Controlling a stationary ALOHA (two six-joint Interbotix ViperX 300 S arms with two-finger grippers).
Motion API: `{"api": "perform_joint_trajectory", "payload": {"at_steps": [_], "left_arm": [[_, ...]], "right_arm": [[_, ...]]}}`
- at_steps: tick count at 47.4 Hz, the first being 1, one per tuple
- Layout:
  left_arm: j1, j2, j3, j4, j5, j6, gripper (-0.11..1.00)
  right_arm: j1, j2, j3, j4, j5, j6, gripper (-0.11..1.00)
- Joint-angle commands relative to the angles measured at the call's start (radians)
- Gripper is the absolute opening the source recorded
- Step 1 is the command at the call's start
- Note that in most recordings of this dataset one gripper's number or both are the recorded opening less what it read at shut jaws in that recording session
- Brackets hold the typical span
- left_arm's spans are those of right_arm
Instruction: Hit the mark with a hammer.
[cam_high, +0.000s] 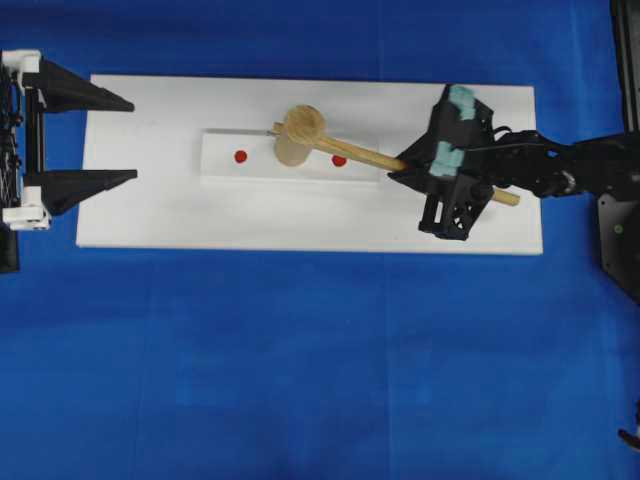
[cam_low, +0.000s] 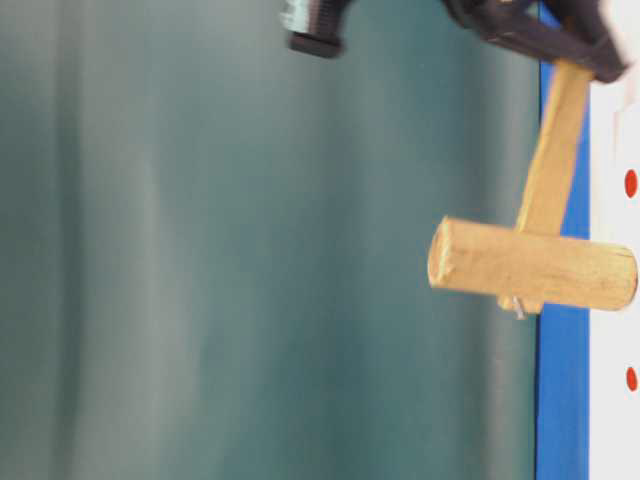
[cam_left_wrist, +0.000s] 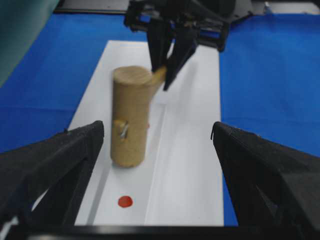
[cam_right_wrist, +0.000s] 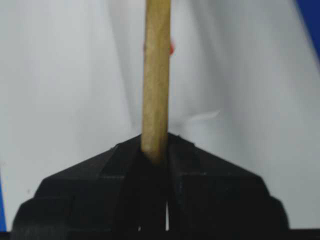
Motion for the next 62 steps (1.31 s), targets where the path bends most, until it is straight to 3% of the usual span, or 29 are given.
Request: {"api": "perform_joint_trajectory", "payload": {"at_steps": [1, 14, 28, 36, 48, 62], "left_arm": [[0.0, 0.002, -0.008, 0.002, -0.005, -0.003, 0.87], [0.0, 0.002, -0.008, 0.002, 0.003, -0.003, 0.87], [0.0, 0.003, -0.008, 0.002, 0.008, -0.003, 0.87], [0.002, 0.003, -0.008, 0.002, 0.008, -0.003, 0.87], [0.0, 0.002, -0.008, 0.002, 0.009, -0.003, 0.87], [0.0, 0.002, -0.008, 0.002, 0.008, -0.003, 0.87]], "right_arm": [[0.003, -0.023, -0.02, 0.006, -0.003, -0.002, 0.03], [0.003, -0.173, -0.012, -0.002, -0.054, -0.015, 0.02], [0.002, -0.43, 0.069, -0.025, 0.0, -0.012, 0.02], [0.002, -0.505, 0.1, -0.025, 0.017, -0.009, 0.02], [-0.006, -0.466, 0.121, -0.025, 0.023, -0.011, 0.02], [-0.018, -0.235, 0.186, 0.014, 0.026, -0.002, 0.02]]}}
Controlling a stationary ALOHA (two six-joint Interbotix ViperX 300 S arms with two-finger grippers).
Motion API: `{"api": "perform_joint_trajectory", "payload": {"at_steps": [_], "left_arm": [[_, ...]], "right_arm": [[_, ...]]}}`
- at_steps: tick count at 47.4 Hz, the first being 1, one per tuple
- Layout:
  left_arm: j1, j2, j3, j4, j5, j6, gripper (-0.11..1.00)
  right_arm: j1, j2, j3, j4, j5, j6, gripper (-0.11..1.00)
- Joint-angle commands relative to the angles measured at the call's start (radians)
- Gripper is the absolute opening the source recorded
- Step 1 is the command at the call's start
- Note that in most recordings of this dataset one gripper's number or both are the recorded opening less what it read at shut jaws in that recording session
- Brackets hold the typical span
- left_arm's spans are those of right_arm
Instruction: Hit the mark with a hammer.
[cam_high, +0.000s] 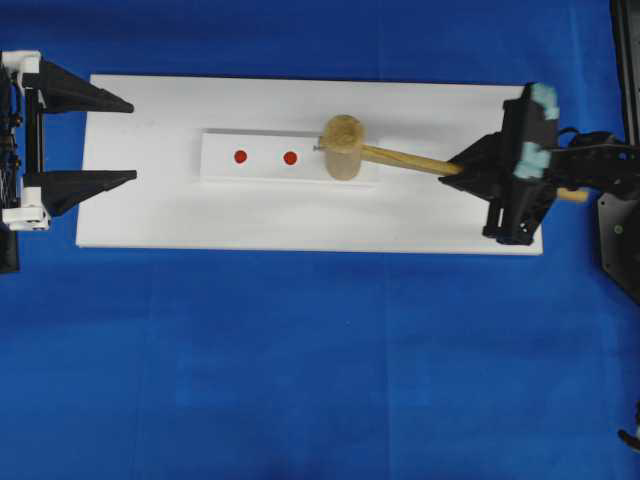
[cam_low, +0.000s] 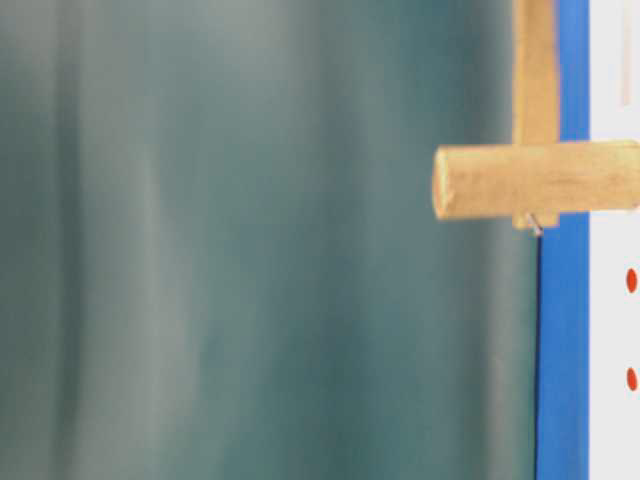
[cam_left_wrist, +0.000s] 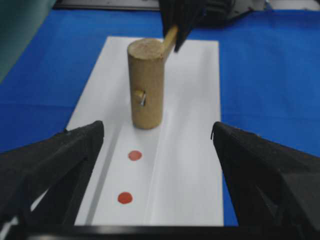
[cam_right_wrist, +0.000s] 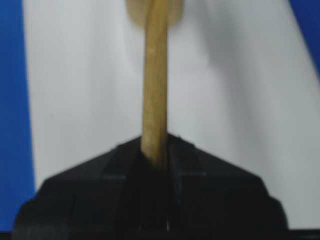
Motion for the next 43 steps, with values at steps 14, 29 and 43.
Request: {"api": "perform_joint_trajectory", "payload": {"at_steps": [14, 29, 43], "left_arm": [[0.003, 0.003, -0.008, 0.002, -0.005, -0.002, 0.87], [0.002, 0.003, -0.008, 0.002, -0.006, -0.002, 0.87], [0.002, 0.003, -0.008, 0.002, -0.006, -0.003, 0.87]], "right_arm": [[-0.002, -0.054, -0.054, -0.018, -0.009, -0.014, 0.02], [-0.002, -0.225, -0.08, -0.057, -0.003, -0.017, 0.02], [-0.002, -0.181, -0.104, -0.057, 0.003, -0.017, 0.02]]}}
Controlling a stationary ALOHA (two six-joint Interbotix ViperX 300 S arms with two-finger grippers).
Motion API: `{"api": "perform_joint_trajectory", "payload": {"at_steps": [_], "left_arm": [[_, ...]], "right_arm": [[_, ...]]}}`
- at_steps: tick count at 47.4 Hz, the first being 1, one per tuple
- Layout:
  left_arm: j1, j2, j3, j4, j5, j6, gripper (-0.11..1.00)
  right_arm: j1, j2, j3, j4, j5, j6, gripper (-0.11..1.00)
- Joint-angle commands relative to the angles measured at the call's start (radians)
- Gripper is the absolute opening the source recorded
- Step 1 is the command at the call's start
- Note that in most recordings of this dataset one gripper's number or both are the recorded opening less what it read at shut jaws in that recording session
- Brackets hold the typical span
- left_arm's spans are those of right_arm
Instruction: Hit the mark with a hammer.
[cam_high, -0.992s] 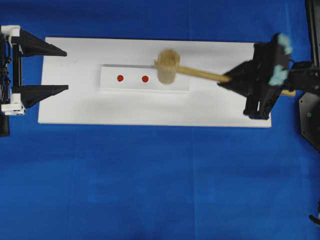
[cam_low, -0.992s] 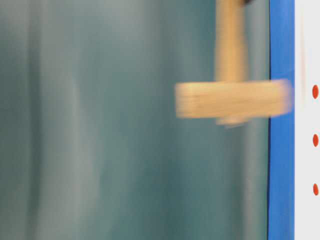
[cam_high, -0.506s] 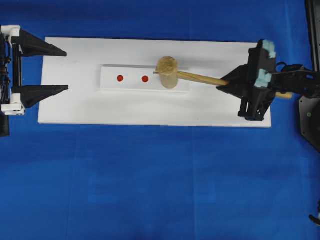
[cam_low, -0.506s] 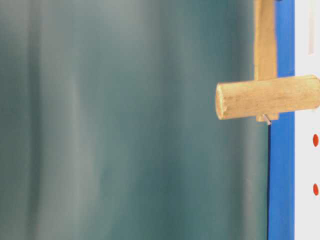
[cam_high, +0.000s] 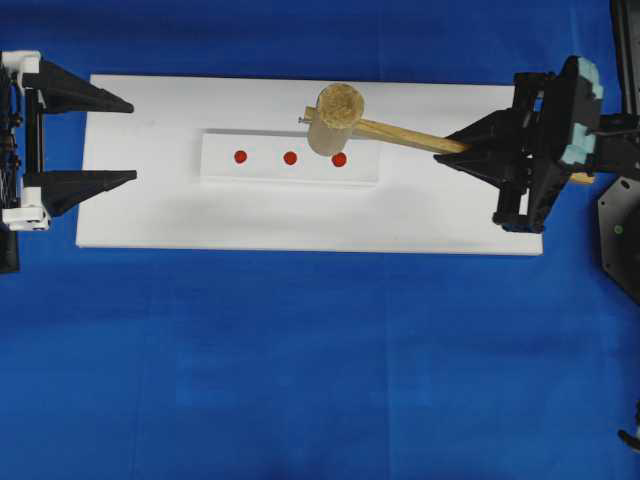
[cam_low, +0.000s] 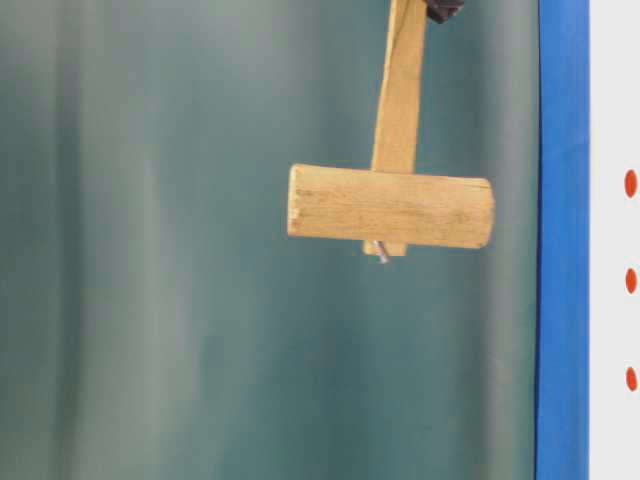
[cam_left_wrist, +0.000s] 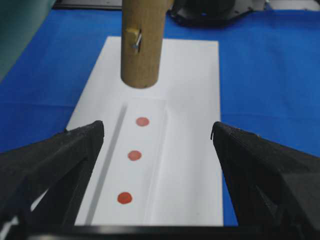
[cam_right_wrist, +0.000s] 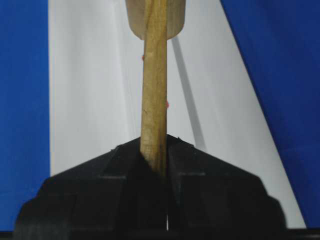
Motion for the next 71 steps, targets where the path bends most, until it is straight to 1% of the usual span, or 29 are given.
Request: {"api": "perform_joint_trajectory", "payload": {"at_steps": [1, 13, 28, 35, 46, 51, 60, 71], "left_arm": [[0.002, 0.003, -0.008, 0.002, -0.005, 0.0, 0.87], [0.002, 0.005, -0.008, 0.002, -0.005, 0.0, 0.87], [0.002, 0.008, -0.008, 0.0, -0.002, -0.002, 0.87], [0.002, 0.006, -0.008, 0.0, -0.002, -0.002, 0.87], [0.002, 0.011, -0.009, -0.002, -0.003, -0.003, 0.87], [0.006, 0.032, -0.012, -0.003, -0.031, -0.005, 0.87], [0.012, 0.135, -0.034, -0.005, -0.126, -0.015, 0.87], [0.012, 0.296, -0.109, -0.005, -0.17, -0.015, 0.9]], "right_arm": [[0.002, 0.015, -0.048, -0.005, -0.005, -0.002, 0.02], [0.021, 0.14, -0.149, -0.006, -0.009, -0.002, 0.02], [0.052, 0.351, -0.342, -0.006, -0.005, -0.002, 0.02], [0.06, 0.405, -0.403, -0.009, 0.002, -0.003, 0.02], [0.06, 0.413, -0.41, -0.015, 0.003, -0.003, 0.02], [0.06, 0.413, -0.411, -0.015, 0.009, -0.003, 0.02], [0.06, 0.413, -0.411, -0.015, 0.006, -0.003, 0.02], [0.06, 0.413, -0.411, -0.015, 0.006, -0.003, 0.02]]}}
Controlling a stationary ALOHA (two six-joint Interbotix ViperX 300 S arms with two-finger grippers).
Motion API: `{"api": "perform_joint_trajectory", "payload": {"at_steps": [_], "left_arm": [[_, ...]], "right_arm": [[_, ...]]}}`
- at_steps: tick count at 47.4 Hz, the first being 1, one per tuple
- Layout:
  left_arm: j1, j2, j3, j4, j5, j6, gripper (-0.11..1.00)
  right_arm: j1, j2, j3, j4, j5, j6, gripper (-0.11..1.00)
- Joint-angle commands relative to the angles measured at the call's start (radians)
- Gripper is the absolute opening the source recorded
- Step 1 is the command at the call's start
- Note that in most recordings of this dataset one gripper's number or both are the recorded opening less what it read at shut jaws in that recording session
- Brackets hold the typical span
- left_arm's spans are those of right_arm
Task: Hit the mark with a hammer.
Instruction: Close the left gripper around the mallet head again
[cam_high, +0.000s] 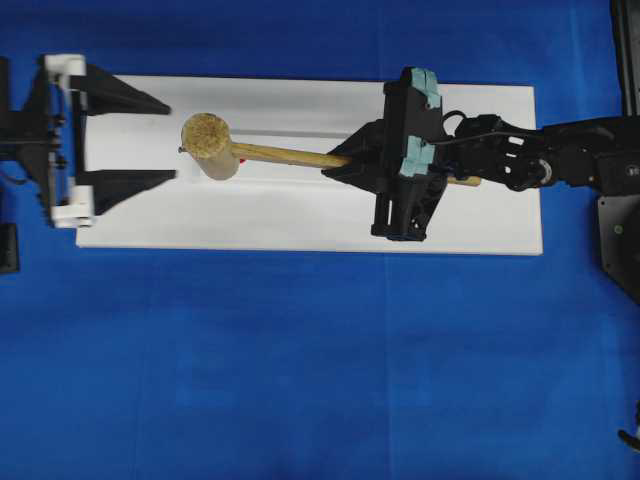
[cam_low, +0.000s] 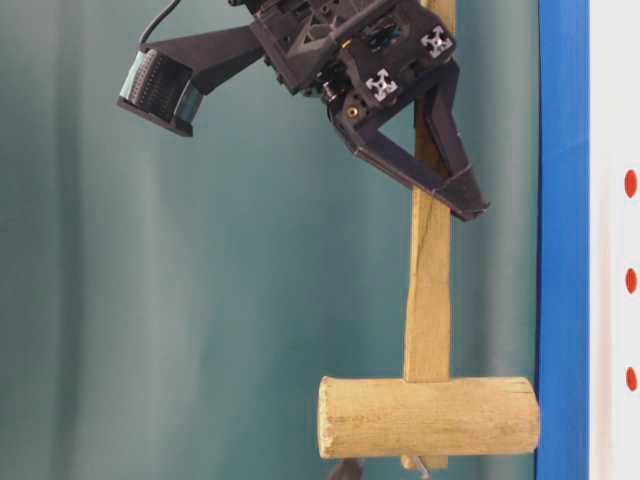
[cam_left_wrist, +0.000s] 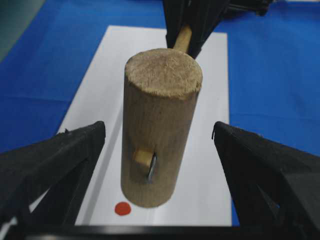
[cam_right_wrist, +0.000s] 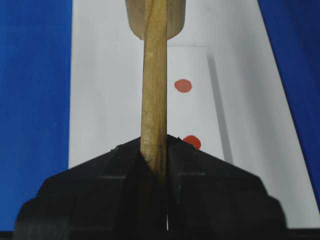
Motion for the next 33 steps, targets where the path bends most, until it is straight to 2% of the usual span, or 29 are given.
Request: {"api": "perform_joint_trajectory", "payload": {"at_steps": [1, 12, 33], "left_arm": [[0.002, 0.052, -0.054, -0.002, -0.018, -0.002, 0.91], [0.002, 0.155, -0.133, -0.002, -0.018, 0.0, 0.91], [0.018, 0.198, -0.163, 0.0, -0.018, 0.0, 0.91]], "right_arm": [[0.002, -0.015, -0.031, -0.003, -0.008, -0.002, 0.02], [0.002, -0.015, -0.031, -0.003, -0.009, -0.002, 0.02], [0.002, -0.015, -0.031, -0.003, -0.011, -0.002, 0.02]]}}
